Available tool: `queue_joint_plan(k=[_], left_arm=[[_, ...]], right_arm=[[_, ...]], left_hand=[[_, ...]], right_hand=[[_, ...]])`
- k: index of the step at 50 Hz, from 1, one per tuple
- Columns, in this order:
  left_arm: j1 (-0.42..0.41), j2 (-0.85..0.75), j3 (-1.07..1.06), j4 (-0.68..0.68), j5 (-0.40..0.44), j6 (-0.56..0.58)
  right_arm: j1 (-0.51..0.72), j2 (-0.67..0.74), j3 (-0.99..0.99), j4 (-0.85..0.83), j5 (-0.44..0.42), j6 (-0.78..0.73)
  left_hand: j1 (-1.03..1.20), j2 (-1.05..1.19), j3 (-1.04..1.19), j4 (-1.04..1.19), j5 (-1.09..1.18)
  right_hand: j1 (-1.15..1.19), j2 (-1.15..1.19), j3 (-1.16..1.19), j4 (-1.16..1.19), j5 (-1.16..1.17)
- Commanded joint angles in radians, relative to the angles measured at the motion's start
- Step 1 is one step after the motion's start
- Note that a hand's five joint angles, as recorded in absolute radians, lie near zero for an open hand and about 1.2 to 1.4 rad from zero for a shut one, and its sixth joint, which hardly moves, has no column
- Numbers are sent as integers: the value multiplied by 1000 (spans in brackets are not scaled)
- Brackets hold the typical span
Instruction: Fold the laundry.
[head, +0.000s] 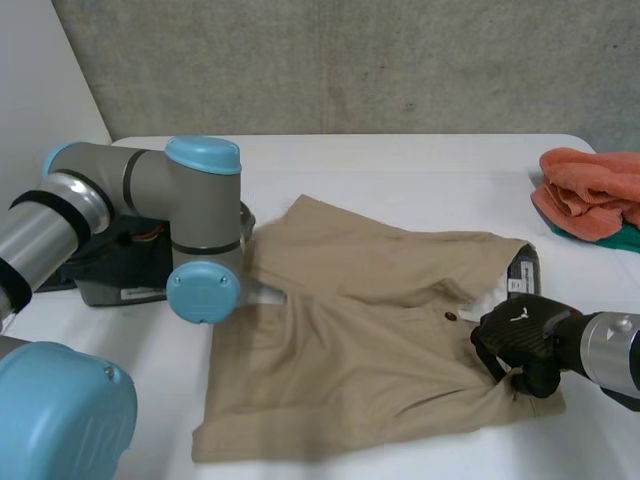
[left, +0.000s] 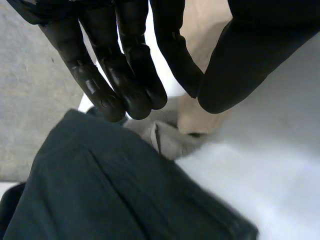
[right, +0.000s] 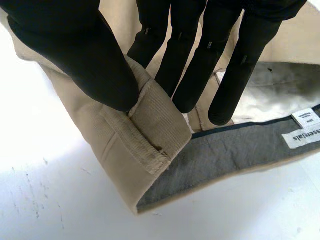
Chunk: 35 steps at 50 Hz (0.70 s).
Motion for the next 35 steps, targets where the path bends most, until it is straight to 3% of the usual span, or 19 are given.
queue_joint_plan(k=[1, 2, 3, 13, 24, 29, 35], left_arm=[[-6, 56, -44, -30, 55, -63], [-8, 68, -48, -31, 63, -84], [-9, 102, -65, -30, 75, -128], [26, 394, -292, -43, 152, -328], [5, 714, -821, -142, 374, -429], [-31, 747, -988, -131, 376, -419], [-52, 730, -1038, -59, 359, -402]], right_arm=[[36, 0, 2, -19, 12, 25], [39, 0, 0, -23, 14, 29], [42, 0, 0, -28, 15, 34], [51, 0, -6, -92, 16, 121], [6, -2, -35, -177, 28, 341], [0, -8, -35, -192, 37, 361], [-9, -25, -32, -201, 40, 376]], left_hand=[[-528, -545, -538, -545, -510], [-904, -921, -914, -921, -885], [-1002, -1020, -1013, -1020, -984], [-1002, -1020, -1013, -1020, -984], [-957, -975, -968, -975, -939], [-949, -966, -959, -966, -930], [-861, -878, -871, -878, -843]], right_hand=[[240, 203, 190, 199, 206], [240, 203, 190, 199, 206], [240, 203, 190, 199, 206], [240, 203, 190, 199, 206], [240, 203, 190, 199, 206], [240, 203, 190, 199, 206], [240, 203, 190, 199, 206]])
